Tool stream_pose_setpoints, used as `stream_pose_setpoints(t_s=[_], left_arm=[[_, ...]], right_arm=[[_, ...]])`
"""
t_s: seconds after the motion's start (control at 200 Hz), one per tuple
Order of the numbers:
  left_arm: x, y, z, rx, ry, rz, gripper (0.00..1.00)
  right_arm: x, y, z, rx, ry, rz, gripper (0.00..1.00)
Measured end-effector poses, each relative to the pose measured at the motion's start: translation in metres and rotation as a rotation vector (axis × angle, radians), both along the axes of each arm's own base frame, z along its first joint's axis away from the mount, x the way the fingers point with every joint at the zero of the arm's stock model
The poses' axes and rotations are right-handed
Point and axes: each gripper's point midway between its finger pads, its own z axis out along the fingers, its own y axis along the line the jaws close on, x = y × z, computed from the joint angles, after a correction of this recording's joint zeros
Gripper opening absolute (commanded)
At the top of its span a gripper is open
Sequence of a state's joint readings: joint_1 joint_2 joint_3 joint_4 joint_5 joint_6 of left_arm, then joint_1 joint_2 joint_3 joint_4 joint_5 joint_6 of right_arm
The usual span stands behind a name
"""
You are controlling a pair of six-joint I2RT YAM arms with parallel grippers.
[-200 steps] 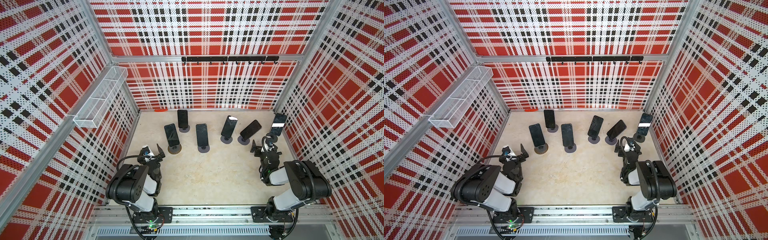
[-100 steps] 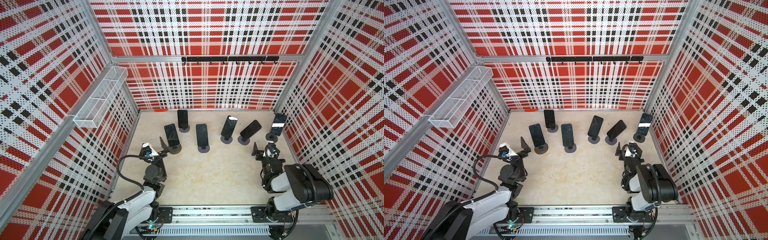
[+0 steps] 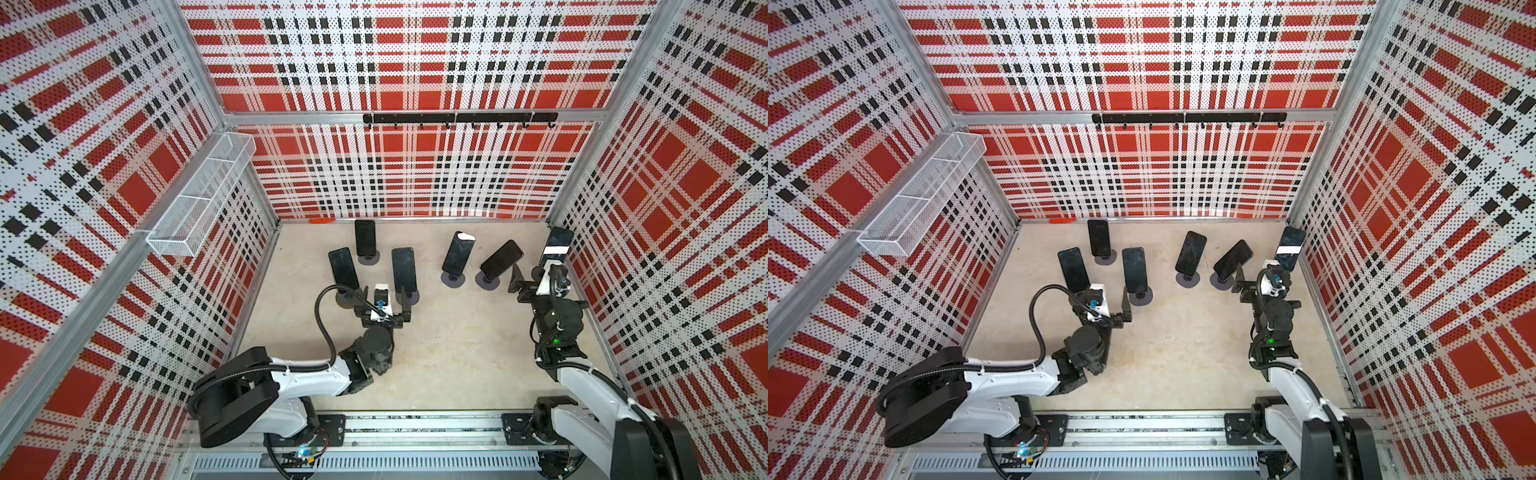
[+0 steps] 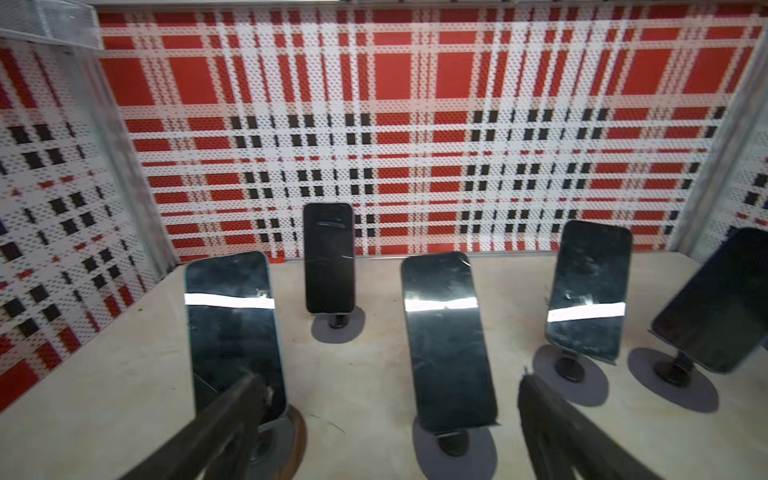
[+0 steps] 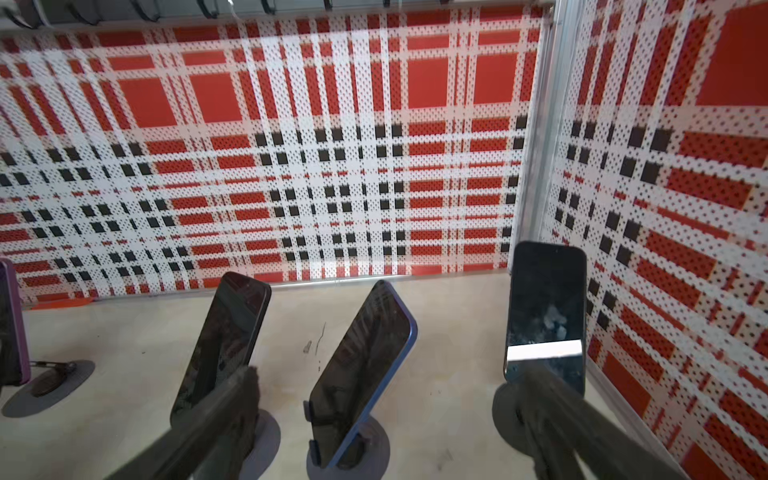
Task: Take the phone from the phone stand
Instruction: 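Swing the left gripper to table centre while the right reaches toward the wall phone, then lower the right gripper around the black phone nearest the wall and close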
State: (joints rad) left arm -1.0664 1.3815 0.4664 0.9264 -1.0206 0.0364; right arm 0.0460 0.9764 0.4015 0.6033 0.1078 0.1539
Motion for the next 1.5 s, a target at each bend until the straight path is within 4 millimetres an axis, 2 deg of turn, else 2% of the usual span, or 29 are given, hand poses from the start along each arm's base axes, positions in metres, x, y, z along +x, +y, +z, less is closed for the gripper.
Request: stream_pose_setpoints(t_s=[0.12,0.235,0.371,0.471,0.591,0.752,1.037,1.137,1.353,1.498], left_arm=[[-0.001,-0.027,-0.023,0.066,0.047,-0.032,0.98],[-0.007,-0.05,-0.041,0.155,0.074,-0.054,0.98],[-0.018,-0.075,-0.046,0.232,0.073,-0.12,0.98],[-0.03,-0.095,-0.047,0.253,0.068,-0.215,0.98],[-0.04,-0.113,-0.049,0.25,0.071,-0.32,0.98],[-0.046,-0.124,-0.045,0.226,0.073,-0.405,0.98],[-0.06,-0.135,-0.041,0.199,0.071,-0.532,0.98],[-0.06,-0.134,-0.042,0.2,0.072,-0.534,0.98],[-0.062,-0.131,-0.046,0.203,0.08,-0.537,0.98],[-0.065,-0.129,-0.051,0.202,0.09,-0.558,0.98]], right_arm=[[0.02,-0.017,0.018,0.074,0.135,-0.108,1.0],[0.033,-0.043,0.001,0.115,0.326,-0.277,1.0],[0.044,-0.076,-0.018,0.142,0.51,-0.406,1.0],[0.046,-0.104,-0.024,0.168,0.589,-0.484,1.0],[0.05,-0.123,-0.024,0.175,0.638,-0.529,1.0],[0.067,-0.135,-0.027,0.145,0.686,-0.534,1.0],[0.093,-0.15,-0.065,0.123,0.788,-0.48,1.0],[0.101,-0.158,-0.066,0.128,0.777,-0.461,1.0],[0.124,-0.161,-0.052,0.104,0.715,-0.407,1.0],[0.139,-0.16,-0.059,0.094,0.712,-0.373,1.0]])
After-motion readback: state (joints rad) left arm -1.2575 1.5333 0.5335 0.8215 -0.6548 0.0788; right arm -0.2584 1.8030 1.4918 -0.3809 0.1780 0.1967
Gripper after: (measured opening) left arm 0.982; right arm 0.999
